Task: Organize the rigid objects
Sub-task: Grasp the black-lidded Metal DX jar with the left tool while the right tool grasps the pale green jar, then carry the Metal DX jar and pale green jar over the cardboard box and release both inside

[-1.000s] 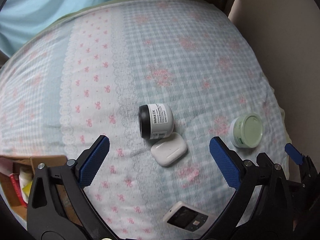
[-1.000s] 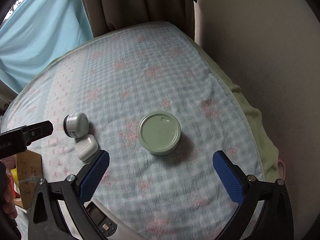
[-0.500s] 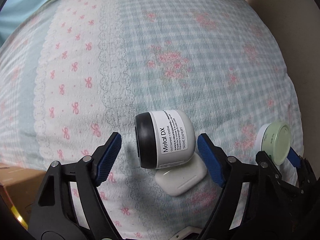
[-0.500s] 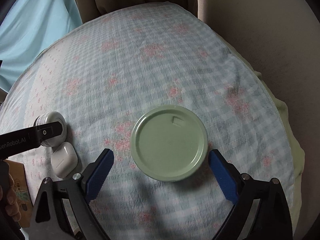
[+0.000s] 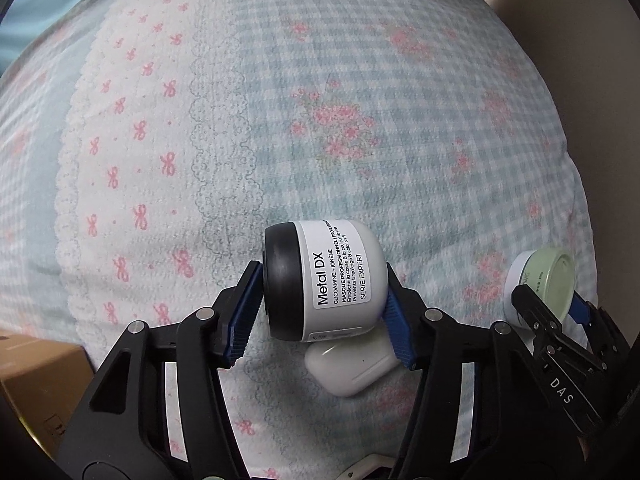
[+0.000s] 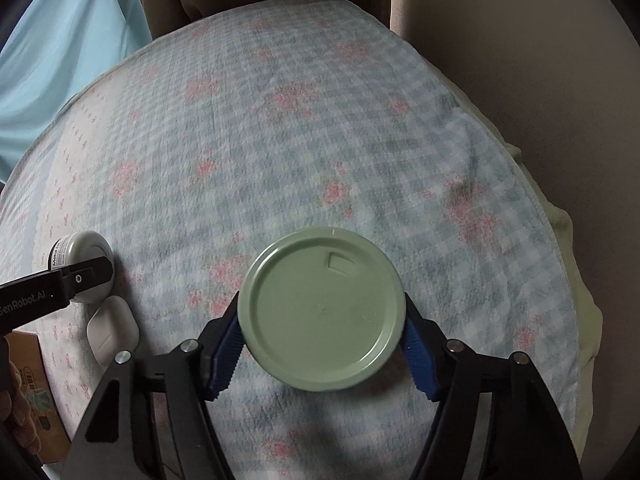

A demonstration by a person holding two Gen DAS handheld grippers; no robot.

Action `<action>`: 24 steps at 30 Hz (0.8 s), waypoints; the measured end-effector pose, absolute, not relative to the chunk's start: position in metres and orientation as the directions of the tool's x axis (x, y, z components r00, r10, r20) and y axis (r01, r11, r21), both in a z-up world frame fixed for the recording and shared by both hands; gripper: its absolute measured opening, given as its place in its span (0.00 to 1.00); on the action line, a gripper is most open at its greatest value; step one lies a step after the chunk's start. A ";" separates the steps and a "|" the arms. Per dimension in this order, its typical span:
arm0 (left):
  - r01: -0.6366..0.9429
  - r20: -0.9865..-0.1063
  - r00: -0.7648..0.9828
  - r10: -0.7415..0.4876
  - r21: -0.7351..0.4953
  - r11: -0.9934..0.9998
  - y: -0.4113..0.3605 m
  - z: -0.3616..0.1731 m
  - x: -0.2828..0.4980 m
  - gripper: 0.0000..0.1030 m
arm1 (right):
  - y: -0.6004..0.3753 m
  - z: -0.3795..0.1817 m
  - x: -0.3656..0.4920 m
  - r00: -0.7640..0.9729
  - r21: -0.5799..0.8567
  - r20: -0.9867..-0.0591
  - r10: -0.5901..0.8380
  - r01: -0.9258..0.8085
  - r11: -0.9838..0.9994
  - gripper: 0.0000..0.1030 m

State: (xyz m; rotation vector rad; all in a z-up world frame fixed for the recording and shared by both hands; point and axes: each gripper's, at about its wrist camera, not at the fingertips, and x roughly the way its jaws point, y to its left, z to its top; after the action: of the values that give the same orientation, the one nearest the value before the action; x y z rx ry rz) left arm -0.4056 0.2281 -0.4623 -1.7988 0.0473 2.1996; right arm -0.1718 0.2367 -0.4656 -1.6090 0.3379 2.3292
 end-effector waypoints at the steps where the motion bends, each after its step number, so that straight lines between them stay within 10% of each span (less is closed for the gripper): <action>1: -0.250 -0.961 -0.176 0.214 -0.166 -0.954 0.226 -0.460 -0.405 0.51 | 0.237 -0.465 -0.171 -0.334 0.034 -0.937 0.100 -0.371 -0.928 0.64; 24: -0.227 -0.895 -0.300 0.331 -0.269 -0.936 0.165 -0.327 -0.344 0.51 | 0.195 -0.358 -0.109 -0.407 0.014 -0.898 0.169 -0.410 -0.912 0.64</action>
State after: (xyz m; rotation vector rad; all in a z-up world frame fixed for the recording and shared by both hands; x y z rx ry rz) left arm -0.3443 0.1649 -0.3269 -1.6040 -0.1296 2.2834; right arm -0.1090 0.1951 -0.3576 -1.4627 0.3309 2.3538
